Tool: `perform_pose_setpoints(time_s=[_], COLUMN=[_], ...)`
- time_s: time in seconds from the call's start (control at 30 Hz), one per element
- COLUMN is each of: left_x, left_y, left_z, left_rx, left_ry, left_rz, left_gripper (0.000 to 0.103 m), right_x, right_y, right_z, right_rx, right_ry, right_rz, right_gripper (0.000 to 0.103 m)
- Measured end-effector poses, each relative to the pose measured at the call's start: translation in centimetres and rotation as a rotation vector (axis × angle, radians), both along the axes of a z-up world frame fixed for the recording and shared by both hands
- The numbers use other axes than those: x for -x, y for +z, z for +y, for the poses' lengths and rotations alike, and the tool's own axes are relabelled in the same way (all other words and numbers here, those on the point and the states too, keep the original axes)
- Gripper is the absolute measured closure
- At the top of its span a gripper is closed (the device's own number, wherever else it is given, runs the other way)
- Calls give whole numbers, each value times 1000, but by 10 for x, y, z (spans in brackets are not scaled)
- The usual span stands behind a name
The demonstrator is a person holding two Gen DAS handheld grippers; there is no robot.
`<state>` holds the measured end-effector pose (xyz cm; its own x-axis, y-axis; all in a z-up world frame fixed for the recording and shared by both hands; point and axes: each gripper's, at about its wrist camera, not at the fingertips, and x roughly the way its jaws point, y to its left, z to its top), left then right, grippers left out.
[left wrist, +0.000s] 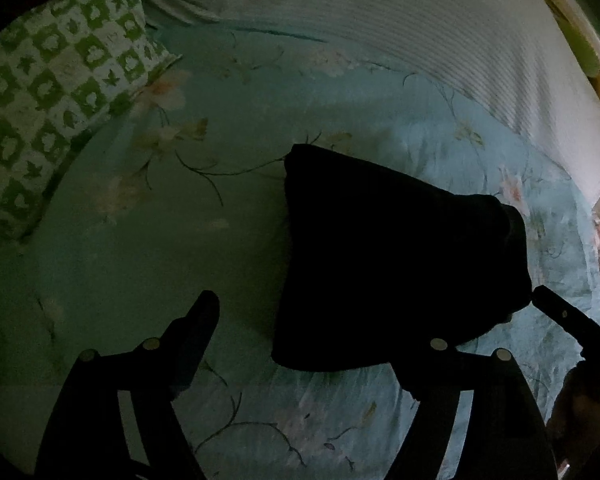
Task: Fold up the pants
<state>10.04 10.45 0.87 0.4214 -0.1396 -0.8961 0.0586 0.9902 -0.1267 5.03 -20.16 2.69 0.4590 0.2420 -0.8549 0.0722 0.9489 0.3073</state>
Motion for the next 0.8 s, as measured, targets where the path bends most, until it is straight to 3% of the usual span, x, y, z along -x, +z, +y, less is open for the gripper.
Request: perform_pose_setpoints(time_s=[0.23, 0.53, 0.8], left_x=[12, 28, 37], left_y=[3, 3, 0], left_z=[-6, -15, -16], left_rx=[-59, -129, -132], left_ry=[1, -21, -27], left_rz=[-25, -62, -76], left_gripper=[24, 23, 22], right_x=[13, 28, 36], right_y=[12, 17, 12], right_z=[22, 48, 58], right_rx=[91, 202, 237], right_ry=[72, 156, 184], right_rz=[-70, -130, -136], right_gripper=[15, 14, 14])
